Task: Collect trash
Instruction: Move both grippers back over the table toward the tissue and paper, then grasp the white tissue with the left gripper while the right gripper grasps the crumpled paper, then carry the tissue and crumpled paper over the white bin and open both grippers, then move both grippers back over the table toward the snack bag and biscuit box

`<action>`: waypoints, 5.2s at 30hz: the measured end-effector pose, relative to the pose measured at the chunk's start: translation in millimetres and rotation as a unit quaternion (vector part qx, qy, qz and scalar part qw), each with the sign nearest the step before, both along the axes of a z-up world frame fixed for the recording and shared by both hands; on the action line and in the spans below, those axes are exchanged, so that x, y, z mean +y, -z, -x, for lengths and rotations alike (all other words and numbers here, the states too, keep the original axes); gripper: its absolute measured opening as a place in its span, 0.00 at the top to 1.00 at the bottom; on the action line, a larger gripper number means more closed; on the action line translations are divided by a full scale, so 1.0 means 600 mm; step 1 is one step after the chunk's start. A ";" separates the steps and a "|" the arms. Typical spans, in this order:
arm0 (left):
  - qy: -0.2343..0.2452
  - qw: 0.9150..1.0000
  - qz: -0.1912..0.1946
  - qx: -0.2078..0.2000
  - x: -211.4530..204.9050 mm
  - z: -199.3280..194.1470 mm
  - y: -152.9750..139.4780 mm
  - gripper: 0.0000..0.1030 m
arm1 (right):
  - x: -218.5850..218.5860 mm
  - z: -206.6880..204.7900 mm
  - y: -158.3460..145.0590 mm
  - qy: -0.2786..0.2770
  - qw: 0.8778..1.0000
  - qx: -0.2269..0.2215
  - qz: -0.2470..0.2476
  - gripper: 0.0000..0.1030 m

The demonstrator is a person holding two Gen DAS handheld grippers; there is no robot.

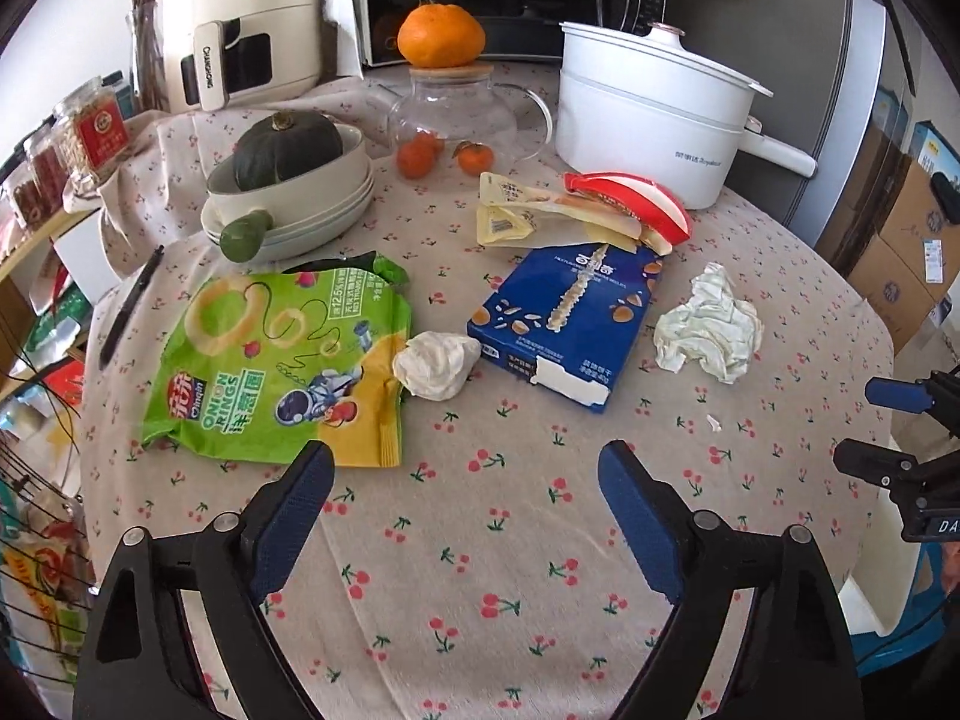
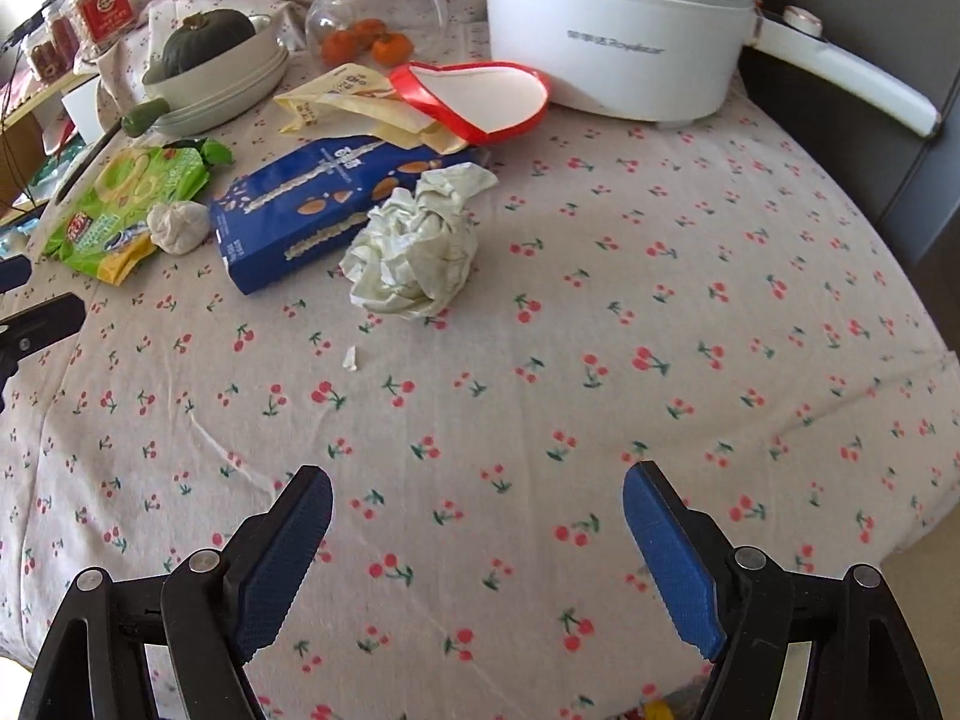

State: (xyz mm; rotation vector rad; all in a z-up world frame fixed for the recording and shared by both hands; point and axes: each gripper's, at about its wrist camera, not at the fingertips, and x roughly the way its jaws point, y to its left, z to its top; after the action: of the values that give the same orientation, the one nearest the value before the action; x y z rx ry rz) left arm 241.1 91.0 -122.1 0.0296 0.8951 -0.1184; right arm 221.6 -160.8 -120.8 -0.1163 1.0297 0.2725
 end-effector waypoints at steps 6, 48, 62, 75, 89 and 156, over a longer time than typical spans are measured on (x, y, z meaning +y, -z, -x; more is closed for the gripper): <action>0.005 1.000 0.009 0.009 0.005 -0.059 0.043 0.39 | 0.034 -0.041 0.013 -0.012 1.000 -0.024 -0.008 0.19; 0.070 0.992 0.096 -0.034 -0.178 0.169 -0.131 0.79 | -0.125 0.074 -0.123 0.066 0.992 -0.040 -0.099 0.80; 0.173 0.978 0.121 -0.004 -0.355 0.268 -0.098 0.78 | -0.266 0.196 -0.100 0.132 0.987 -0.009 -0.089 0.79; 0.246 0.965 0.062 0.061 -0.528 0.247 0.035 0.77 | -0.381 0.211 -0.042 0.191 0.979 0.040 -0.059 0.78; 0.229 0.970 0.035 0.074 -0.555 0.231 0.055 0.17 | -0.447 0.222 -0.018 0.223 0.971 0.064 -0.053 0.77; -0.076 0.997 -0.025 0.000 -0.015 0.114 -0.013 0.00 | -0.126 0.101 -0.053 0.124 0.989 0.033 -0.071 0.16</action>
State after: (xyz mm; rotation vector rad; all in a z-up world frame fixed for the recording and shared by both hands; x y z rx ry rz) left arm 172.6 82.1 -114.4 0.0078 0.8962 0.0465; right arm 160.8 -236.1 -89.1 0.1503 1.0759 0.1237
